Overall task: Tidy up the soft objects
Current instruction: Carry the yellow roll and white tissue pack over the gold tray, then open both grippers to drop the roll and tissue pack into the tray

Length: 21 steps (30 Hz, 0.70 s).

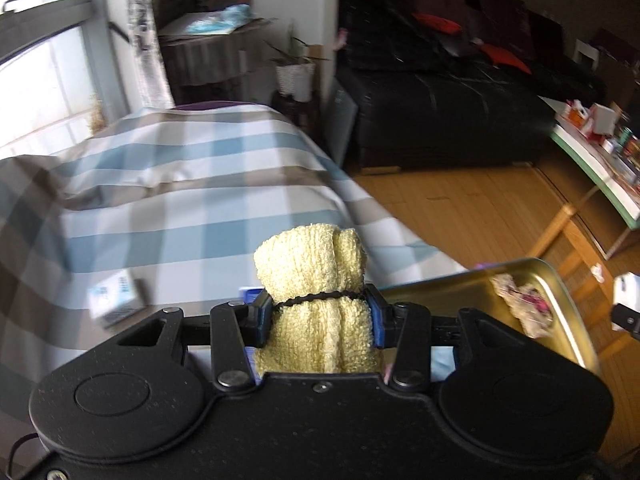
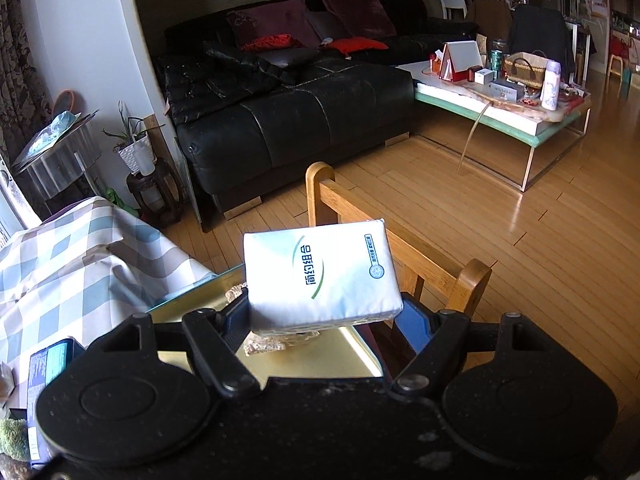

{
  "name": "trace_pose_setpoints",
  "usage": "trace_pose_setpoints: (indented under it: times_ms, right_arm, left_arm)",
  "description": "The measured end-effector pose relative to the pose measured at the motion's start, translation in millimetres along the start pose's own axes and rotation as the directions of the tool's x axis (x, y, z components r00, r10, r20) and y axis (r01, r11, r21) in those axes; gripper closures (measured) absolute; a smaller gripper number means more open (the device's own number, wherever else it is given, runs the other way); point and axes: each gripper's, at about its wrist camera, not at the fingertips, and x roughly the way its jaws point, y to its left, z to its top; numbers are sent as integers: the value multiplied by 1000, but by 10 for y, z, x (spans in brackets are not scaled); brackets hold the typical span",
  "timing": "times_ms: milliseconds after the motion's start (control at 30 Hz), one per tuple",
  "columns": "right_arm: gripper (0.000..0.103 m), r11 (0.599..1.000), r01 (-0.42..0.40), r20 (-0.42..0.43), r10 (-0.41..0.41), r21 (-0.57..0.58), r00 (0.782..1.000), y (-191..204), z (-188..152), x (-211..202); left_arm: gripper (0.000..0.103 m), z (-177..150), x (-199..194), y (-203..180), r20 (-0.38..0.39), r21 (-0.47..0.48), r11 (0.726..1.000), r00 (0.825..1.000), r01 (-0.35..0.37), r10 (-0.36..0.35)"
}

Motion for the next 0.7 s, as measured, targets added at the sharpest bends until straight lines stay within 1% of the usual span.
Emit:
trace_pose_setpoints:
  times_ms: [167, 367, 600, 667, 700]
  right_arm:
    - [28, 1000, -16, -12, 16, 2, 1000, -33, -18, 18]
    - [28, 999, -34, -20, 34, -24, 999, 31, -34, 36]
    - [28, 998, -46, -20, 46, -38, 999, 29, -34, 23]
    - [28, 997, -55, -21, 54, -45, 998, 51, -38, 26]
    - [28, 997, -63, -21, 62, -50, 998, 65, -43, 27]
  left_arm:
    - [59, 2, 184, -359, -42, 40, 998, 998, 53, -52]
    - [59, 55, 377, -664, -104, 33, 991, 987, 127, -123]
    - [58, 104, 564, -965, -138, 44, 985, 977, 169, -162]
    - [56, 119, 604, -1020, -136, 47, 984, 977, 172, -165]
    - [53, 128, 613, -1041, -133, 52, 983, 977, 176, -168]
